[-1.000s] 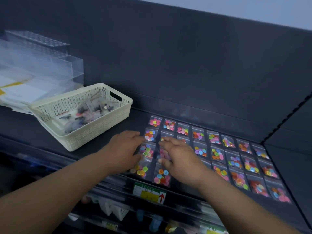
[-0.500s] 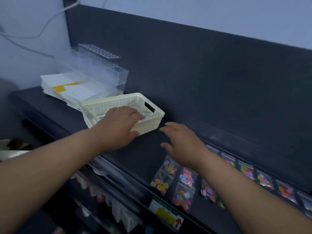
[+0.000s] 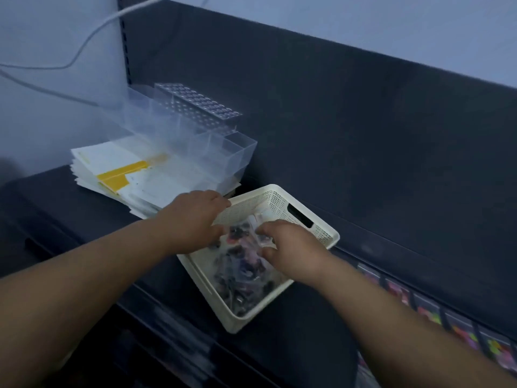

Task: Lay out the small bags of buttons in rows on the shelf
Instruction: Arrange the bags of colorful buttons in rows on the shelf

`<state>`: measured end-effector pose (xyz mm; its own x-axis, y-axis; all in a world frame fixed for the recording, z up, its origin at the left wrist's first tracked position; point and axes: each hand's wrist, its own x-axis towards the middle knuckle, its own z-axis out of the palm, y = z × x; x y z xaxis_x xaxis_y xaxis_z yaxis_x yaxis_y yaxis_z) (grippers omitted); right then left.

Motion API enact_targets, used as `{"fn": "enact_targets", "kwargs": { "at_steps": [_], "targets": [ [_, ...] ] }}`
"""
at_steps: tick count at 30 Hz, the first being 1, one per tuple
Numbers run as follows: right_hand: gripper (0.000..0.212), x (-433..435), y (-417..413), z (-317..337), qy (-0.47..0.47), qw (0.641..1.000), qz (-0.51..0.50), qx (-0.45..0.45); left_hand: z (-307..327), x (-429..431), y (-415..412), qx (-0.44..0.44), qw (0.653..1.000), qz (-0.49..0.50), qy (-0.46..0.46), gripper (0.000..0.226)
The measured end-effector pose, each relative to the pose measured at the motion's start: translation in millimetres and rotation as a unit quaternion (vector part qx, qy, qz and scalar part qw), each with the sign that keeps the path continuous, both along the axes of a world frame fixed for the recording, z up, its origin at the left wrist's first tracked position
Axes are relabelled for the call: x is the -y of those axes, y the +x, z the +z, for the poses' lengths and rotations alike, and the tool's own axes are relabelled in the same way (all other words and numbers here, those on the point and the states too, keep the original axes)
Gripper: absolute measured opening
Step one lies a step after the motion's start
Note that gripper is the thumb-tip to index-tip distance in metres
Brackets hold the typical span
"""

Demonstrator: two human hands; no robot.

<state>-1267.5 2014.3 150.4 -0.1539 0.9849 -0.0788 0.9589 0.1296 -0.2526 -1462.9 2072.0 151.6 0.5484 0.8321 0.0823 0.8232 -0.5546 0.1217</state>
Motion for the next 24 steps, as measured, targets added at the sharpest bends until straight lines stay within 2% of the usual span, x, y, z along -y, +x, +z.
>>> {"fn": "enact_targets", "kwargs": {
  "at_steps": [3, 5, 8, 10, 12, 16, 19, 22, 24],
  "targets": [
    [0.02, -21.5, -12.4, -15.3, -0.066, 0.998, -0.007, 0.002, -8.4, -18.3, -6.0, 0.006, 0.999, -0.03, -0.023, 0.058],
    [0.018, -34.2, -16.1, -22.8, -0.097, 0.995, -0.013, 0.016, -14.3, -27.2, -8.9, 0.013, 0.998, -0.04, -0.047, 0.061],
    [0.027, -49.8, -9.3, -24.5, -0.091, 0.989, -0.059, 0.103, -20.3, -33.1, -9.8, 0.018, 0.996, -0.049, -0.068, 0.066],
    [0.024, -54.9, -2.7, -26.9, -0.084, 0.981, -0.094, 0.145, -21.5, -34.3, -9.1, 0.019, 0.996, -0.055, -0.064, 0.068],
    [0.021, -56.2, -2.7, -29.6, -0.062, 0.986, -0.111, 0.111, -21.4, -35.3, -9.5, 0.025, 0.996, -0.059, -0.064, 0.066],
    [0.033, -59.2, -20.9, -31.2, -0.011, 0.997, -0.074, -0.035, -22.2, -35.3, -11.4, 0.039, 0.995, -0.062, -0.074, 0.066],
    [0.048, -69.8, -28.5, -41.3, -0.054, 0.997, -0.056, -0.025, -21.8, -33.6, -11.6, 0.046, 0.994, -0.063, -0.074, 0.063],
    [0.019, -71.3, -25.3, -44.1, -0.085, 0.993, -0.048, -0.059, -21.9, -33.6, -11.8, 0.047, 0.994, -0.064, -0.071, 0.063],
    [0.03, -66.4, -21.7, -40.0, -0.089, 0.985, -0.068, -0.128, -22.7, -33.8, -12.1, 0.047, 0.994, -0.066, -0.07, 0.064]
  ]
}}
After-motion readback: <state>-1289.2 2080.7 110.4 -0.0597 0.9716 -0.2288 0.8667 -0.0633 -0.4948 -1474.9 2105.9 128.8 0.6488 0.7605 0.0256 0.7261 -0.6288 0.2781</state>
